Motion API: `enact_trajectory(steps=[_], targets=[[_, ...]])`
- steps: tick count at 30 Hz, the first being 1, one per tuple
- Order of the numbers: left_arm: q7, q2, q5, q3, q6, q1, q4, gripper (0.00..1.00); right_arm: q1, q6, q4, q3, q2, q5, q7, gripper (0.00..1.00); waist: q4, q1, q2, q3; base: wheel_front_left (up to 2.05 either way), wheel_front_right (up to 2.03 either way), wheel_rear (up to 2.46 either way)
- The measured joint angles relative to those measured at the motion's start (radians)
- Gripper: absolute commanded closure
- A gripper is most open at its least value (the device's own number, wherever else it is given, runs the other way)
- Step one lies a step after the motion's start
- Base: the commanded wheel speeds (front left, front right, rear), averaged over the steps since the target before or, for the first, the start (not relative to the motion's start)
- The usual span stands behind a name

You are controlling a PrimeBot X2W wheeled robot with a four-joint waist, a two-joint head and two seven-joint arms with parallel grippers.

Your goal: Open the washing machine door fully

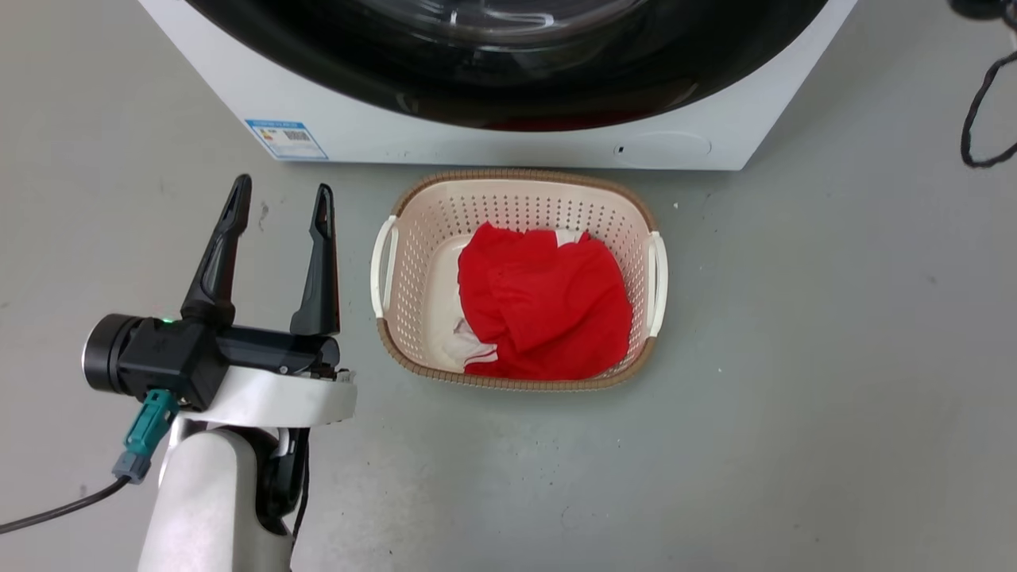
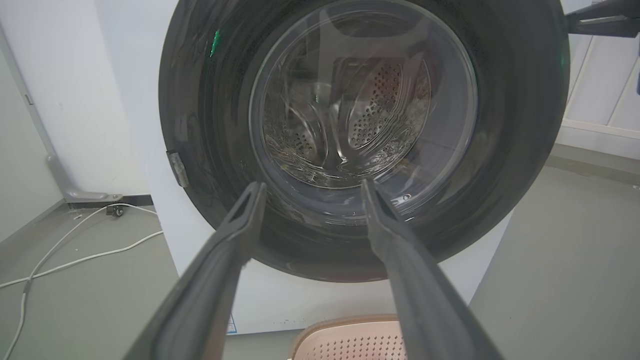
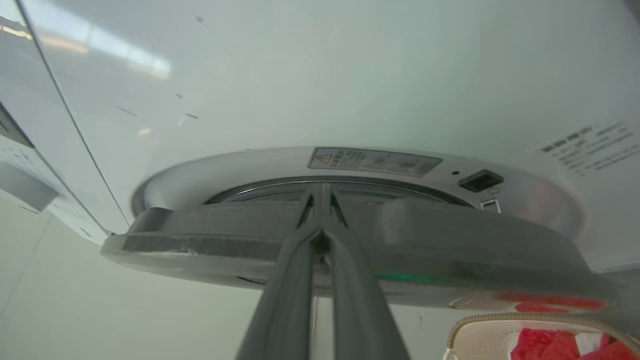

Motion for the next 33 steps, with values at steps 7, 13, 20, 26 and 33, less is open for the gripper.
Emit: enact_trajectory(steps=[7,13,20,26,33], targets=[[0.0,0.002,-0.001,-0.007,0.0,-0.014,-0.001,0.0,-0.067,0.0,0.042,0.032,0.011,-0.032,0.063,1.0,0.009,0.0,0.0,0.041,0.0,0.0,0.0],[0.0,0.0,-0.001,-0.009,0.0,-0.02,0.007,0.0,-0.065,0.0,0.046,0.032,0.013,-0.015,0.199,1.0,0.01,0.0,0.0,0.037,0.0,0.0,0.0],[0.0,-0.002,-0.001,-0.008,0.0,-0.01,0.026,0.0,-0.008,0.0,0.032,0.019,0.013,0.028,0.37,1.0,0.003,-0.0001,0.0,-0.004,0.0,0.0,0.0],[0.0,-0.007,0.0,-0.003,0.0,0.027,0.044,0.0,0.119,0.0,-0.061,0.013,0.024,0.065,0.53,1.0,-0.005,-0.0001,0.0,-0.064,0.0,0.0,0.0],[0.0,-0.013,0.001,0.003,0.0,0.082,0.066,0.0,0.298,0.0,-0.191,0.009,0.047,0.109,0.634,1.0,-0.011,-0.0002,0.0,-0.154,0.0,0.0,0.0]])
